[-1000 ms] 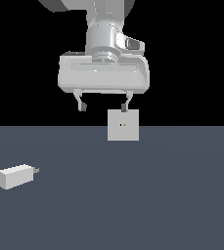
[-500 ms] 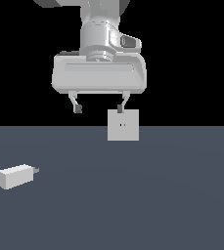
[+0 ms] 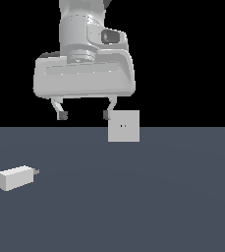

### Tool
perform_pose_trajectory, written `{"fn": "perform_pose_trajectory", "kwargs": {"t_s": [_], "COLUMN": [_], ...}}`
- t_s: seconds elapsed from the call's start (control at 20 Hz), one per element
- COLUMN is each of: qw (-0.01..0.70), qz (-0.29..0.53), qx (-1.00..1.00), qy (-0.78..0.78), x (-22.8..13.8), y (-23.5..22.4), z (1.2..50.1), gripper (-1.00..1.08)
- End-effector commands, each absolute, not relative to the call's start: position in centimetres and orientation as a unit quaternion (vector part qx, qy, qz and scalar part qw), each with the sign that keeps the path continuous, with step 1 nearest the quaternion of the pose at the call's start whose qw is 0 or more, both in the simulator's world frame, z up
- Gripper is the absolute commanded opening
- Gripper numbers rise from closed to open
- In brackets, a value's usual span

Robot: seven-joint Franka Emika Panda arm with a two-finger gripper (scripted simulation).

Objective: Plug the charger into the wall socket.

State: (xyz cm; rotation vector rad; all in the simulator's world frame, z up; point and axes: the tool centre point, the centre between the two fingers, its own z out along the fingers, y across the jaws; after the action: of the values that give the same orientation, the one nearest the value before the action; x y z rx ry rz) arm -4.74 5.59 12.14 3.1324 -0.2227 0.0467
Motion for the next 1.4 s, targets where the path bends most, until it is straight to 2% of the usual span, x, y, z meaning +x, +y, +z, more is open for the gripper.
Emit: {"fn": "perform_pose_trajectory", "kwargs": {"t_s": [0.0,1.35], "qw": [0.002,0.025], "qz": [0.024,0.103], "qx": [0.996,0.967], "qy": [-0.088,-0.232], "x": [-5.4,-8.3], "y": [6.5,14.9], "z": [11.7,7.2], "gripper": [1.00,1.00]}}
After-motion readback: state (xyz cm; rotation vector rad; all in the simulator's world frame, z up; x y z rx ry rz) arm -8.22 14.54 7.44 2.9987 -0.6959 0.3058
